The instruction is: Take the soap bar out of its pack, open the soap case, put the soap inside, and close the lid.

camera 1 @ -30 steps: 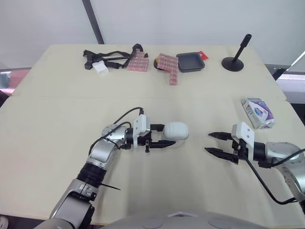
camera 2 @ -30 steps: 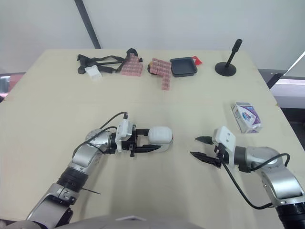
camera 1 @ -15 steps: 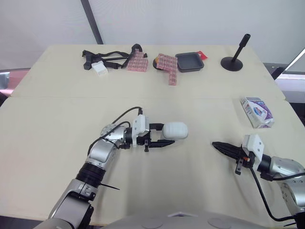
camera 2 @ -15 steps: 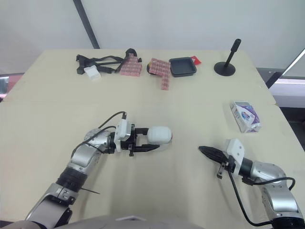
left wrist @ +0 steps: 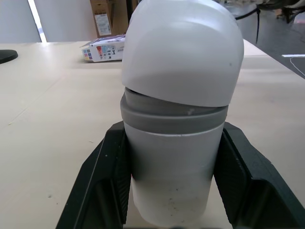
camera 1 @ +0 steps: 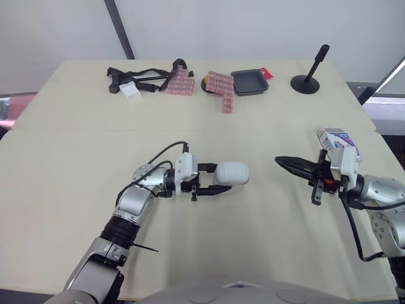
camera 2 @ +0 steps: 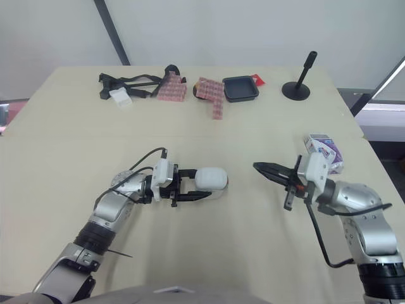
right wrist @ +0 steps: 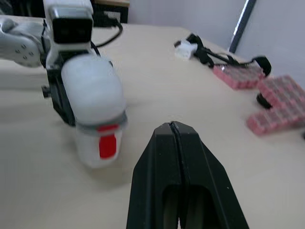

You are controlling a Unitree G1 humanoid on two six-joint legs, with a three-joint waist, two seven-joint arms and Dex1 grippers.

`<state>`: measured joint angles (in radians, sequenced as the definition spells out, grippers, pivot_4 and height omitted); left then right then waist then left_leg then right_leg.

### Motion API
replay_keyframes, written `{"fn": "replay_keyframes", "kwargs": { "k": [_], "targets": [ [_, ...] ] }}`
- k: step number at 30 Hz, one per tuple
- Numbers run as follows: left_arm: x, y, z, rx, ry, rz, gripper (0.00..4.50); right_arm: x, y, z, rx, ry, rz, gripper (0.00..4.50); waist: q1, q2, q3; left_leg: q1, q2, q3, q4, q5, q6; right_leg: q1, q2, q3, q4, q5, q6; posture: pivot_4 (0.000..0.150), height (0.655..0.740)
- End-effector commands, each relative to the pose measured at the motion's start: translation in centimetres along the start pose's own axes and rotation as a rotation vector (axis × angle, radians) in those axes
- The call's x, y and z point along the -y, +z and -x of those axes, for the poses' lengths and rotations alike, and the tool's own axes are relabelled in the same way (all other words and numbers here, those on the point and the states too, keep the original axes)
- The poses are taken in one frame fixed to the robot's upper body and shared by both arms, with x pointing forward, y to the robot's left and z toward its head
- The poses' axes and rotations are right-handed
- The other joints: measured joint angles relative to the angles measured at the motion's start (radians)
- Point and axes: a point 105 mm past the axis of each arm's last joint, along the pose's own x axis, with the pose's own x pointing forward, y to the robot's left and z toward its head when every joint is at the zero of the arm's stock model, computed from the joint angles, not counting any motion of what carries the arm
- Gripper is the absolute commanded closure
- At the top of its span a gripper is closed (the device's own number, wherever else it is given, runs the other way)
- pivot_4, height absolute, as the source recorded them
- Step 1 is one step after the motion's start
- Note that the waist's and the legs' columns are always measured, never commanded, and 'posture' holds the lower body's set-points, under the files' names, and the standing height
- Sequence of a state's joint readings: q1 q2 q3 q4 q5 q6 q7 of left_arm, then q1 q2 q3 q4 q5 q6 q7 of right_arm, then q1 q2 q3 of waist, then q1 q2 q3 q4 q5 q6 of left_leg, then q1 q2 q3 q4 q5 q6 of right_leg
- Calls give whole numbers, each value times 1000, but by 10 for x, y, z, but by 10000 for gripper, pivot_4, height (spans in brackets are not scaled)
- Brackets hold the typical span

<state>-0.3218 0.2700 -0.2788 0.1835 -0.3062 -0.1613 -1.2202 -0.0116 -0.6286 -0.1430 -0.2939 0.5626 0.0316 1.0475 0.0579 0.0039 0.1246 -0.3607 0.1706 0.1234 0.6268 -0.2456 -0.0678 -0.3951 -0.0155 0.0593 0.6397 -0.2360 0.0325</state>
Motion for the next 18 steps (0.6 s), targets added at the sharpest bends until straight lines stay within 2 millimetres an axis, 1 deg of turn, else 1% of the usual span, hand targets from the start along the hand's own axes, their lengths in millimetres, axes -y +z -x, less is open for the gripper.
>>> {"fn": "replay_keyframes", "kwargs": {
  "k": [1, 2, 4, 6, 9, 13, 18],
  "targets": [
    [-3, 9, 1, 27, 8, -37, 26357, -6, 27, -20, 90, 65, 29, 44805, 0, 0, 0, 0, 0, 0, 0, 1, -1, 0, 0, 0, 0, 0, 0, 1500, 7400],
    [-3, 9, 1, 28, 8, -37, 26357, -8, 30, -23, 99, 78, 30, 44805, 0, 0, 0, 0, 0, 0, 0, 1, -2, 0, 0, 0, 0, 0, 0, 1500, 7400],
    [-3, 9, 1, 27, 11, -37, 26357, -20, 43, -38, 135, 156, 48, 44805, 0, 0, 0, 0, 0, 0, 0, 1, -2, 0, 0, 0, 0, 0, 0, 1500, 7400],
    [-3, 8, 2, 23, 11, -41, 26357, -31, 50, -49, 144, 225, 50, 44805, -1, 0, 0, 0, 0, 0, 0, 1, -3, 0, 0, 0, 0, 0, 0, 1500, 7400],
    [-4, 6, 2, 21, 27, -46, 26357, -35, 55, -58, 140, 261, 37, 44805, 0, 0, 0, 0, 0, 0, 0, 2, -3, 0, 0, 0, 0, 0, 0, 1500, 7400],
    [-4, 5, 2, 21, 30, -45, 26357, -41, 50, -64, 88, 309, 33, 44805, 3, 0, 0, 0, -1, 0, 0, 2, -3, 0, 0, 0, 0, 0, 0, 1500, 7400],
    [-3, 7, 0, 29, 30, -45, 26357, -40, 42, -67, 35, 312, 26, 44805, 7, 0, 0, 0, -1, 0, -1, 1, -3, 0, 0, 0, -1, 0, 0, 1500, 7400]
  ]
}}
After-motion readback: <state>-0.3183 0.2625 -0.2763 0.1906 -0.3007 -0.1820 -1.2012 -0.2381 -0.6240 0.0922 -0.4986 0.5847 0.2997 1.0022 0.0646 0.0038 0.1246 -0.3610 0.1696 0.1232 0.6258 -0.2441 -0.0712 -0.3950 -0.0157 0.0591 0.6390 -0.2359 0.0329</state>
